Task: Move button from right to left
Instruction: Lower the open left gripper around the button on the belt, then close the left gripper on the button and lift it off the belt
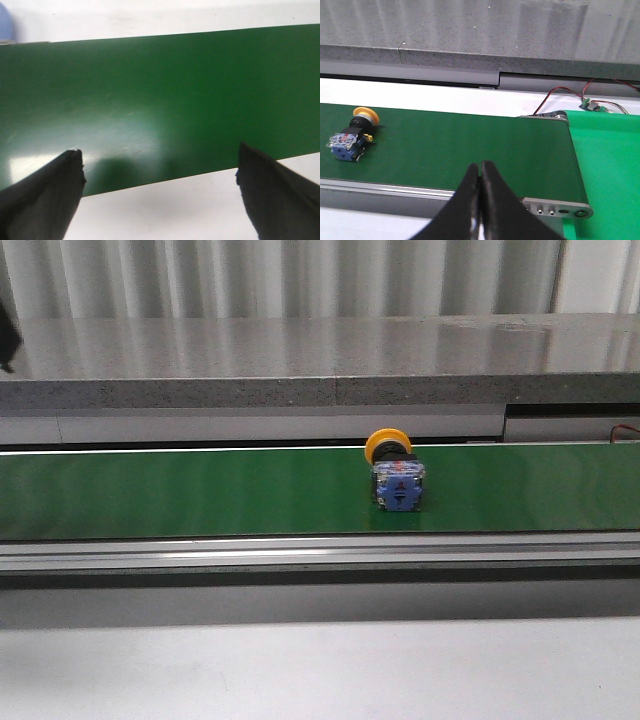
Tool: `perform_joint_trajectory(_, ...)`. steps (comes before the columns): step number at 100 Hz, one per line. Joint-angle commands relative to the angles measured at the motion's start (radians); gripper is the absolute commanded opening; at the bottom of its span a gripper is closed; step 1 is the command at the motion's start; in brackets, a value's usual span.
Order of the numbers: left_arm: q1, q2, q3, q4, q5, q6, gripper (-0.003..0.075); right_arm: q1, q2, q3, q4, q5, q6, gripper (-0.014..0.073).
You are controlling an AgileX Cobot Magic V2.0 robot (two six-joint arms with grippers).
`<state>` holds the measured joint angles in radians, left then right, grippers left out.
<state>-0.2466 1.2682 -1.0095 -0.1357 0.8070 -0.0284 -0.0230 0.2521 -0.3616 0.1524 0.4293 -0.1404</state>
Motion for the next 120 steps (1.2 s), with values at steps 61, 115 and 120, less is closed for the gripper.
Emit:
perform_joint_trajectory(61, -0.402, 0.508, -0.553, 0.0, 0.197, -0.22, 0.0608, 0.002, 0.008, -0.024, 0.007, -0.08, -0.01, -0.0067)
perform_joint_trajectory(115, -0.43, 0.666, -0.671, -0.007, 0.233, -0.266, 0.0589, 0.002, 0.008, -0.024, 0.007, -0.079, -0.01, -0.0067)
perform_joint_trajectory(120, -0.43, 0.676, -0.671, 0.0, 0.231, -0.273, 0.0565, 0.002, 0.008, -0.024, 0.007, -0.079, -0.01, -0.0067)
